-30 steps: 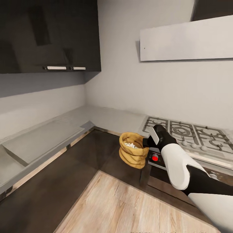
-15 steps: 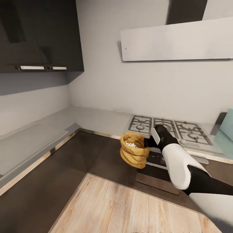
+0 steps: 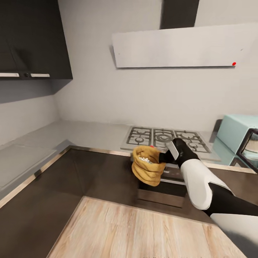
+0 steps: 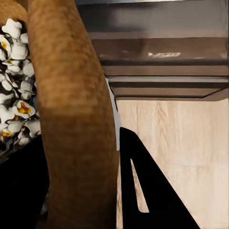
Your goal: In the kitchen, take the popcorn bag from the countertop, put it into the microwave, and heat it until the popcorn is cooked so the cooked popcorn ends up inside the bag.
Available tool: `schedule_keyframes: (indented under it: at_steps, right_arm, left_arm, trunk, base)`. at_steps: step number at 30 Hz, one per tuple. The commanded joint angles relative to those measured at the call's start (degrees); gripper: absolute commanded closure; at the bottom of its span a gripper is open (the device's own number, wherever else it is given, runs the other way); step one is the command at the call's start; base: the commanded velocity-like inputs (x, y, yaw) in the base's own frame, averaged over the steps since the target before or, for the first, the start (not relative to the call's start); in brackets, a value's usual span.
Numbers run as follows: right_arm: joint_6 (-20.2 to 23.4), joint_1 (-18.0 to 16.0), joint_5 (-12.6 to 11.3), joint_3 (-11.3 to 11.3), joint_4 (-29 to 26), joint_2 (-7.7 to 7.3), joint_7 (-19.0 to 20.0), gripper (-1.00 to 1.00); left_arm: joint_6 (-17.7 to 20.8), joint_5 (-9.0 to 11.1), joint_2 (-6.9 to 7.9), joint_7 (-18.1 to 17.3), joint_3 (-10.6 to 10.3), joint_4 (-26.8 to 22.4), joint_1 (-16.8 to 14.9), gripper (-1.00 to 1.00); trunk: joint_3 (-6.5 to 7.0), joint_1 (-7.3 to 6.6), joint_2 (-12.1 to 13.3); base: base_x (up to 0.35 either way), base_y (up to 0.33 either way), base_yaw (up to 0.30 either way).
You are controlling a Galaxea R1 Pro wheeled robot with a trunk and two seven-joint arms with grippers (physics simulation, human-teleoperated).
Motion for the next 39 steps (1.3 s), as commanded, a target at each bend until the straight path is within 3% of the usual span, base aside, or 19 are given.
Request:
schedule_keyframes:
  at_steps: [1,10,23,39]
  right_arm:
    - [0.3,-0.1,3.8,-0.3,-0.2,0.00,0.1,1.00]
    - [0.2,-0.1,3.8,-0.3,-0.2,-0.41,0.1,1.00]
    - [-0.1,-0.1,3.8,-0.3,-0.2,-0.53,0.1,1.00]
    - [-0.1,-0.1,3.8,-0.3,-0.2,-0.55,-0.1,1.00]
  left_arm:
    - [-0.1,0.2,-0.01,0.0,0.1,-0.1,0.0,-1.00]
    - [-0.1,0.2,-0.08,0.0,0.1,-0.1,0.0,-1.00]
    - [-0.1,0.2,-0.10,0.0,0.1,-0.1,0.0,-1.00]
    - [-0.1,0.2,-0.36,0.0,0.0,-0.1,0.0,-1.00]
  trunk:
    - [-0.06,0.00,0.0]
    - [-0.06,0.00,0.0]
    - [-0.06,0.00,0.0]
    - [-0.06,0.00,0.0]
  base:
    - [0.000,0.000,-0.285]
    - [0.000,0.000,-0.279]
    - [0.000,0.000,-0.020]
    - [-0.308,0.000,0.000]
